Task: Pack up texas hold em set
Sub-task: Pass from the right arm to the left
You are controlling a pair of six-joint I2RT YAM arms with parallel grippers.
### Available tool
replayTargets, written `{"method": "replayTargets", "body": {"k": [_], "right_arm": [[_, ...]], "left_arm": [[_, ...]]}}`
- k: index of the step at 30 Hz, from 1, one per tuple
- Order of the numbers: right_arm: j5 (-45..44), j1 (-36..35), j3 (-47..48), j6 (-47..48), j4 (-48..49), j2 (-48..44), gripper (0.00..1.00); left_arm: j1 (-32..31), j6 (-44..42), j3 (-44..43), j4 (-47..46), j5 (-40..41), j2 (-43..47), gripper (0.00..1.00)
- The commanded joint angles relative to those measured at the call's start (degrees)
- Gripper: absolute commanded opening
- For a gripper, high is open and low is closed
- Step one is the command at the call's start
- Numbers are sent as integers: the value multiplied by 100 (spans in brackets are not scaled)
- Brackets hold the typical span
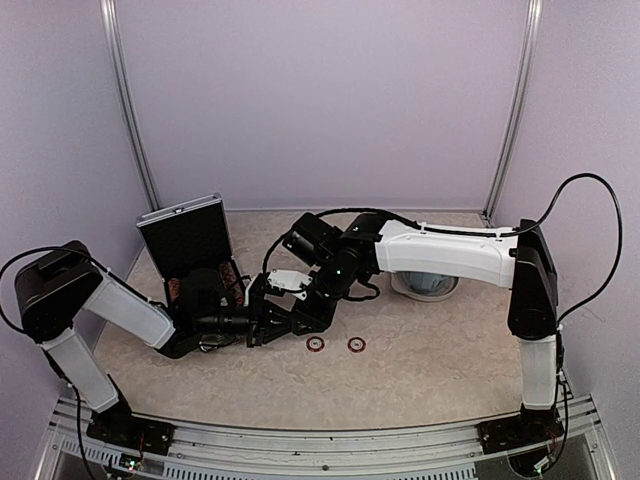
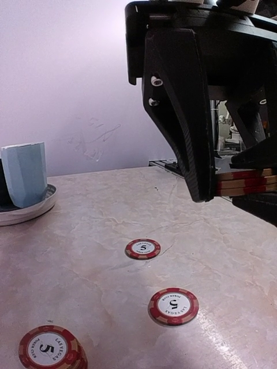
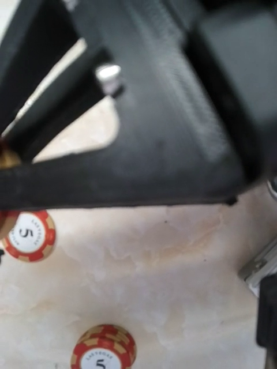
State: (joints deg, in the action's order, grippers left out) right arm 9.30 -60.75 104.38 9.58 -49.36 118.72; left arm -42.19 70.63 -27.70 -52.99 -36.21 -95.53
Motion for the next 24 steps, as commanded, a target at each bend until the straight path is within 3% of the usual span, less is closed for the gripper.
{"method": "replayTargets", "body": {"k": [1,5,14,17,19,24], "right_arm": [[-77,-27,70,17,120,61,28],[-132,-24,-15,9,210,-3,37],[-85,49,-449,-97,557,-366,81],[-38,70,-598,-121,628,-486,88],[-37,93,-734,-147,704,-610,90],[-17,221,-1172,-207,936,-1029,91]], "left_arm": [[-61,12,-122,-150,-169,-26,10],[-55,29,-84,-179,-156,40,0],[67,30,135,-178,-125,370,0],[174,-135,184,103,-89,526,0],[257,-442,160,636,59,733,0],[430,-1900,-366,3730,1320,1717,0]]}}
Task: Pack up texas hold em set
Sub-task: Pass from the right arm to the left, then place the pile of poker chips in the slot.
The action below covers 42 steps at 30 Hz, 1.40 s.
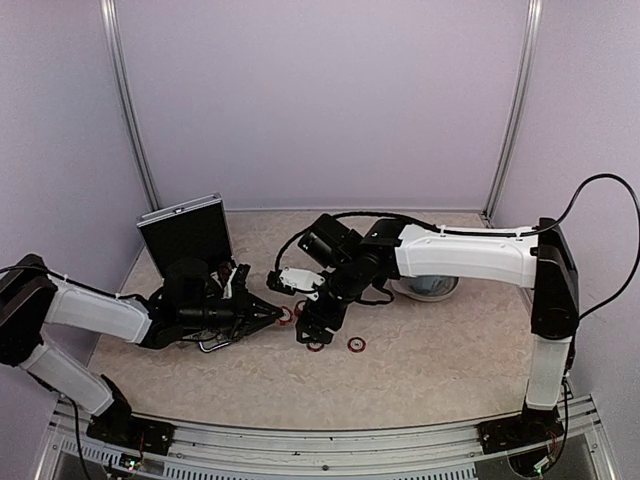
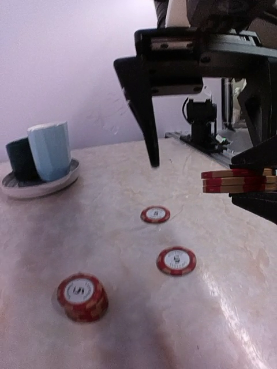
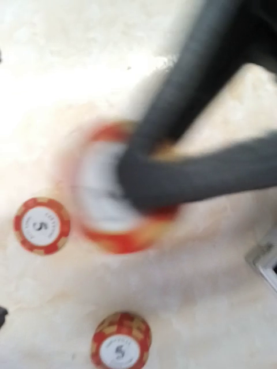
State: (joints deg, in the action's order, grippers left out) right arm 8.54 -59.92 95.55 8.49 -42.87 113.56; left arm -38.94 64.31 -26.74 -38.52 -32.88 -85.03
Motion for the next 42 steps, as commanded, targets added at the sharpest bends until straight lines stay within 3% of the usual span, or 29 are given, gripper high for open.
{"method": "replayTargets", "body": {"k": [1,4,7,16,24,29,35,42], "right_arm": [[64,183,-444,-102,347,-587,91],[152,329,-820,-147,634,-818,91],[344,483,-1203,-146,1042,-1058,91],[1037,984,-1915,-100,2021,-1348,90],[1723,1076,-2098,-103,2416,-1042,90],[2072,1125,-2318,-76,2652,-1093,89],[2396,1184,-2536,-145,2948,-1133,88],[2353,1193,-2458,-137,2860,-899,87]], "left_arm": [[106,-1628,-751,2939,1412,1016,0],[98,-2473,-1424,4742,2595,1772,0],[112,-3107,-2016,5936,3504,2251,0],[128,-4331,-3250,7708,4375,2242,0],[127,-6040,-3546,8477,4544,1999,0],[174,-6583,-3582,8528,4457,1874,0],[271,-7359,-3488,8917,4806,1108,0],[579,-8154,-3231,9270,4759,787,0]]}}
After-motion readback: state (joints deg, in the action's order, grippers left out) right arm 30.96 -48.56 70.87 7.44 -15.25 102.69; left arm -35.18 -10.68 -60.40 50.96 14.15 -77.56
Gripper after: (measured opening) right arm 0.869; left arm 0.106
